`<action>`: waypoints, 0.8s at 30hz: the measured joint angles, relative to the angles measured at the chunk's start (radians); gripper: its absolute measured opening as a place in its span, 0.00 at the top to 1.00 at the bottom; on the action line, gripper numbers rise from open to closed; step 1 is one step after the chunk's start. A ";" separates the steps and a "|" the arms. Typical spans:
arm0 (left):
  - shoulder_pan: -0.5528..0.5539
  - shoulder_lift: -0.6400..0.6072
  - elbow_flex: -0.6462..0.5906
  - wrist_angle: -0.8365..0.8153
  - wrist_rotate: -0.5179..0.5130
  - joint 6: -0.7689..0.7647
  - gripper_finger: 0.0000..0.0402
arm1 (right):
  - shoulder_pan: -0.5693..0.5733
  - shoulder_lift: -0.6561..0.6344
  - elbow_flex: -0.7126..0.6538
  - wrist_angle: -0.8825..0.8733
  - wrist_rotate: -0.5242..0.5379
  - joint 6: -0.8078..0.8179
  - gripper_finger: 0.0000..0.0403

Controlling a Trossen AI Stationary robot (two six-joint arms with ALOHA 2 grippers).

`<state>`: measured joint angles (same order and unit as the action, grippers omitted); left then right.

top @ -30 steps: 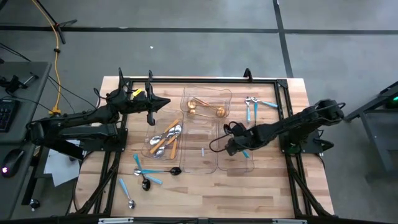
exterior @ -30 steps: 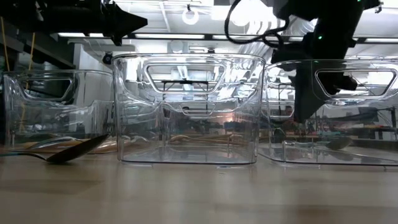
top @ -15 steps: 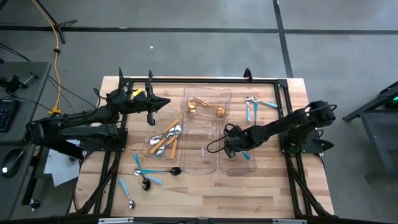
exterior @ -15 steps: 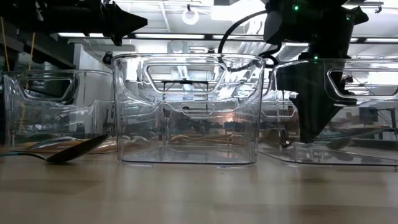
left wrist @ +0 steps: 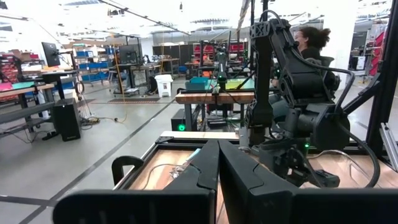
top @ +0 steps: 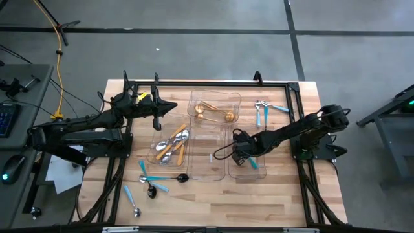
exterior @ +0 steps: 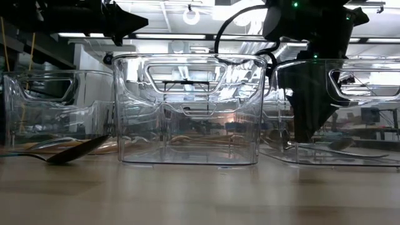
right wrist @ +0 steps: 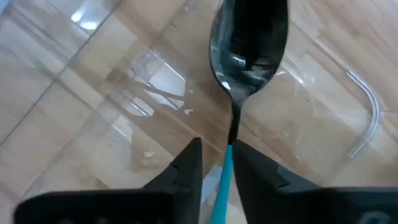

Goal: Sort silverware by color (type)
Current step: Put the blue spoon into the right transparent bin

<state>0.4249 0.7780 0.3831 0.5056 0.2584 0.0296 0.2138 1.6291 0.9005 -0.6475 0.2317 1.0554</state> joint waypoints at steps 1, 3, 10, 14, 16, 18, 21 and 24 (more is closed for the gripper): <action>0.000 0.000 0.000 0.000 0.000 0.000 1.00 | 0.000 0.000 0.000 0.000 0.000 -0.008 0.79; 0.000 0.000 0.000 0.000 0.000 0.000 1.00 | 0.000 0.000 0.001 -0.003 -0.001 -0.027 0.74; 0.000 0.000 0.000 -0.002 0.000 0.000 1.00 | 0.004 -0.106 0.001 -0.036 0.014 -0.067 0.68; 0.000 0.000 0.000 -0.006 0.000 0.000 1.00 | 0.039 -0.246 0.002 -0.087 0.142 -0.095 0.68; 0.000 0.000 0.000 -0.007 0.000 0.000 1.00 | 0.071 -0.320 0.002 -0.118 0.264 -0.096 0.68; 0.000 0.000 0.000 -0.008 0.000 0.010 1.00 | 0.105 -0.382 0.002 -0.160 0.399 -0.087 0.68; 0.000 0.000 0.000 -0.013 0.000 0.024 1.00 | 0.136 -0.441 0.002 -0.224 0.529 -0.044 0.68; 0.000 0.000 0.000 -0.013 0.000 0.025 1.00 | 0.129 -0.460 0.002 -0.273 0.547 -0.031 0.68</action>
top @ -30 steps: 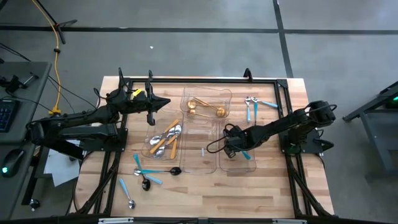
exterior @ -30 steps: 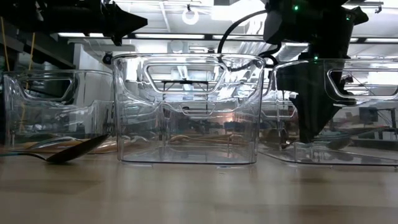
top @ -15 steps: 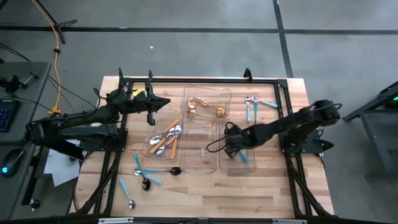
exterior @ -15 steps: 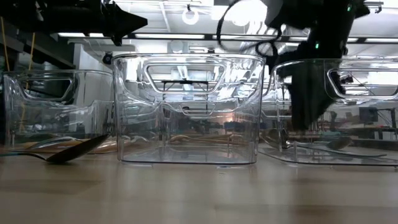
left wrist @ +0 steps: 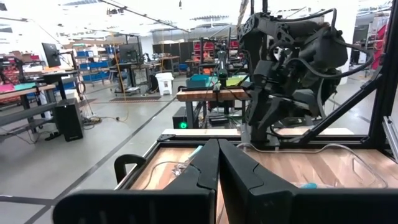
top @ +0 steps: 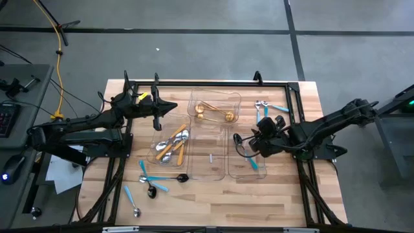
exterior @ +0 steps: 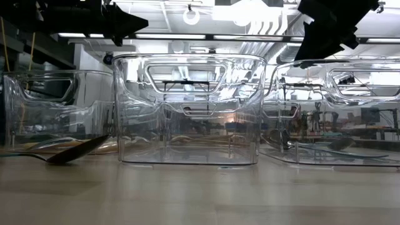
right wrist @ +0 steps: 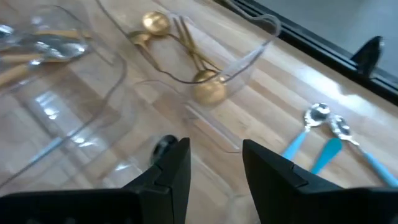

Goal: Sort silverware by color (type)
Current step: Put the blue spoon into the right transparent bin

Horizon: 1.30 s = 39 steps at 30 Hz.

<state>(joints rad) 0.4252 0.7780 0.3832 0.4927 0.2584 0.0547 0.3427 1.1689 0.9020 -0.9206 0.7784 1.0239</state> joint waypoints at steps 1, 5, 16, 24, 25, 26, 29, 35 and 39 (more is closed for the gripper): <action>0.000 0.000 0.000 0.000 0.000 0.000 1.00 | -0.007 0.000 0.000 -0.007 0.000 -0.004 0.68; 0.000 0.000 0.000 -0.002 0.000 -0.002 1.00 | -0.041 0.015 -0.001 0.006 -0.004 -0.052 0.68; 0.000 0.000 0.000 -0.018 0.000 -0.025 1.00 | -0.208 -0.045 -0.164 0.325 -0.186 -0.327 0.70; 0.000 0.000 0.000 -0.024 0.000 0.001 1.00 | -0.371 -0.181 -0.312 0.983 -0.299 -0.775 0.70; 0.000 0.000 0.000 -0.023 0.000 0.001 1.00 | -0.395 -0.182 -0.338 1.101 -0.364 -0.830 0.70; 0.000 0.000 0.000 -0.023 0.000 0.001 1.00 | -0.419 -0.179 -0.366 1.208 -0.433 -0.873 0.70; 0.000 -0.001 0.000 -0.023 0.000 0.001 1.00 | -0.480 -0.136 -0.454 1.503 -0.607 -0.976 0.70; 0.000 -0.001 0.000 -0.024 0.000 0.002 1.00 | -0.549 -0.052 -0.512 1.740 -0.685 -1.024 0.70; 0.000 -0.001 0.000 -0.024 0.000 0.002 1.00 | -0.570 -0.039 -0.498 1.733 -0.689 -1.043 0.70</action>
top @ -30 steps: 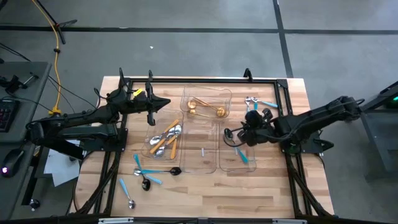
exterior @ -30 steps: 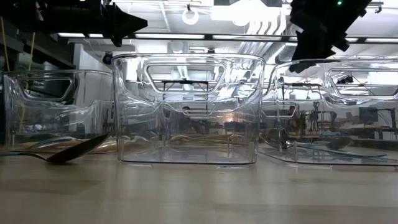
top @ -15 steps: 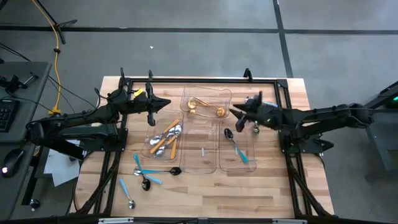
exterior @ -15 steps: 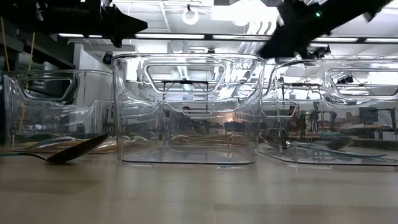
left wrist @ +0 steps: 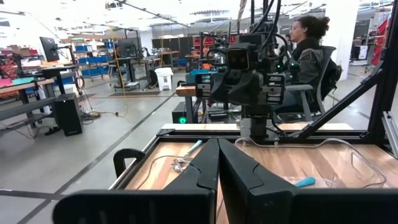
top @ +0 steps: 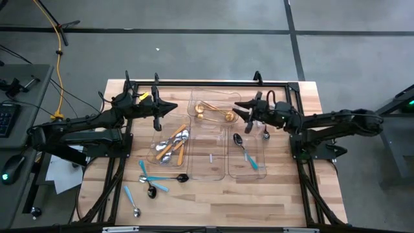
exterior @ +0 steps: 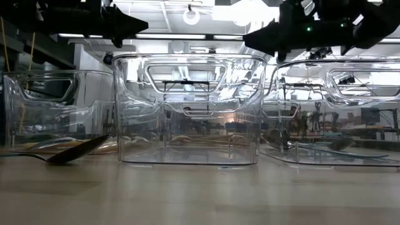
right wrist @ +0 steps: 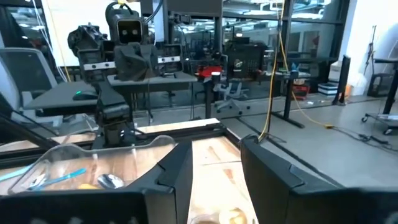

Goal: Sort silverware by color (type)
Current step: Put the blue spoon into the right transparent bin

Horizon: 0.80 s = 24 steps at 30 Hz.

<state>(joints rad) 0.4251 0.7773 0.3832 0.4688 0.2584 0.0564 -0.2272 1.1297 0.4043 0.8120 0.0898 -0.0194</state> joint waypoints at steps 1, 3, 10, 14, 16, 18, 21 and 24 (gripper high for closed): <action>0.000 0.000 0.000 0.000 0.000 0.000 1.00 | -0.004 0.000 0.002 0.003 -0.001 -0.006 0.70; 0.000 0.000 0.000 0.000 0.000 0.011 1.00 | -0.010 0.000 0.009 0.002 -0.001 -0.017 0.70; 0.000 0.000 0.000 -0.003 0.000 0.025 1.00 | -0.016 0.000 0.019 0.001 -0.001 -0.102 0.70; 0.000 0.000 0.000 -0.004 0.000 0.023 1.00 | -0.016 0.000 0.019 0.017 0.008 -0.089 0.70; 0.000 0.000 0.000 -0.004 0.000 0.024 1.00 | -0.016 0.000 0.019 0.016 0.015 -0.087 0.70; 0.000 0.000 0.000 -0.003 0.000 0.025 1.00 | -0.016 0.000 0.019 0.016 0.015 -0.086 0.70; 0.000 0.000 0.000 -0.003 0.000 0.025 1.00 | -0.016 0.000 0.019 0.009 0.015 -0.086 0.70; 0.000 0.000 0.000 -0.002 0.000 0.025 1.00 | -0.016 0.000 0.019 0.009 0.015 -0.086 0.70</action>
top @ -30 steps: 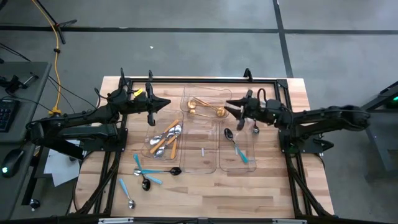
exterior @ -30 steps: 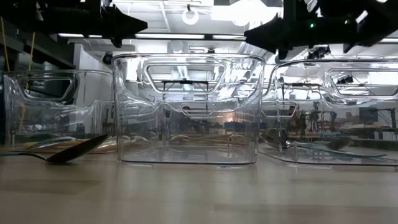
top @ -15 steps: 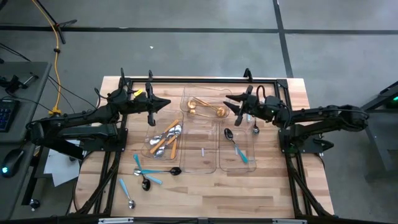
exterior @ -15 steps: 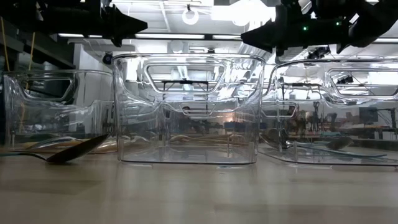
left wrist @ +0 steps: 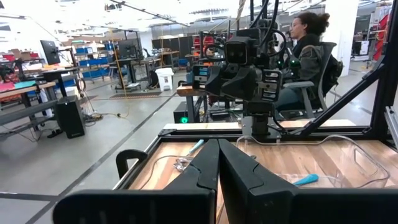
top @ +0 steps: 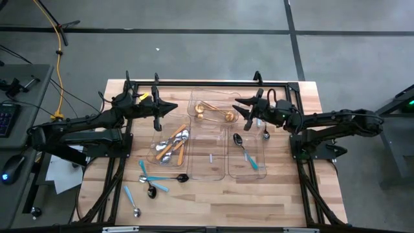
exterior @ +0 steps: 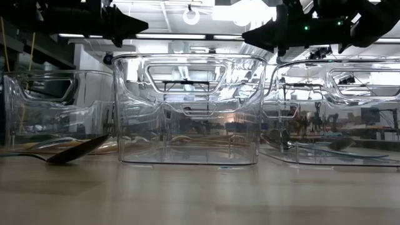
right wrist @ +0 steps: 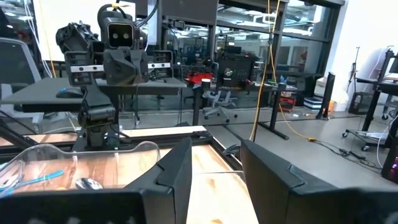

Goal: Sort silverware by color (type)
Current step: Put the blue spoon into the right transparent bin

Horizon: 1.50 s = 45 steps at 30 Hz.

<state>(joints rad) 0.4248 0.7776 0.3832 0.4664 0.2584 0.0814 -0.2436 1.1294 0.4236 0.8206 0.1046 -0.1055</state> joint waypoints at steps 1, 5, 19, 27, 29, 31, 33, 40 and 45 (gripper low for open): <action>0.000 0.000 0.000 0.000 0.000 0.000 1.00 | 0.000 0.000 0.000 0.000 0.000 0.000 0.70; 0.000 0.000 0.000 0.000 0.000 -0.002 1.00 | 0.000 0.000 0.000 0.000 0.000 0.019 0.70; 0.000 0.000 0.000 0.000 0.000 -0.001 1.00 | 0.000 0.000 0.000 -0.009 0.000 0.020 0.70; -0.015 0.000 0.005 0.023 0.431 -0.098 1.00 | 0.000 0.000 0.000 -0.009 0.000 0.019 0.70; -0.042 -0.003 0.027 0.024 0.546 -0.140 1.00 | 0.000 0.000 0.000 -0.009 0.000 0.019 0.70; -0.085 -0.008 0.046 0.027 0.580 -0.183 1.00 | 0.000 0.000 0.000 -0.009 0.000 0.019 0.70; -0.141 -0.010 0.061 0.004 0.575 -0.215 1.00 | 0.000 0.000 0.000 -0.009 0.000 0.019 0.70; -0.431 -0.025 0.158 -0.485 0.222 -0.174 1.00 | 0.000 0.000 0.000 -0.032 0.000 0.062 0.70; -0.716 0.006 0.212 -0.816 -0.133 -0.260 1.00 | 0.000 0.000 0.001 -0.074 0.000 0.083 0.70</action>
<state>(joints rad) -0.2916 0.7833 0.5953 -0.3494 0.1259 -0.1789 -0.2432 1.1290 0.4243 0.7468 0.1050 -0.0227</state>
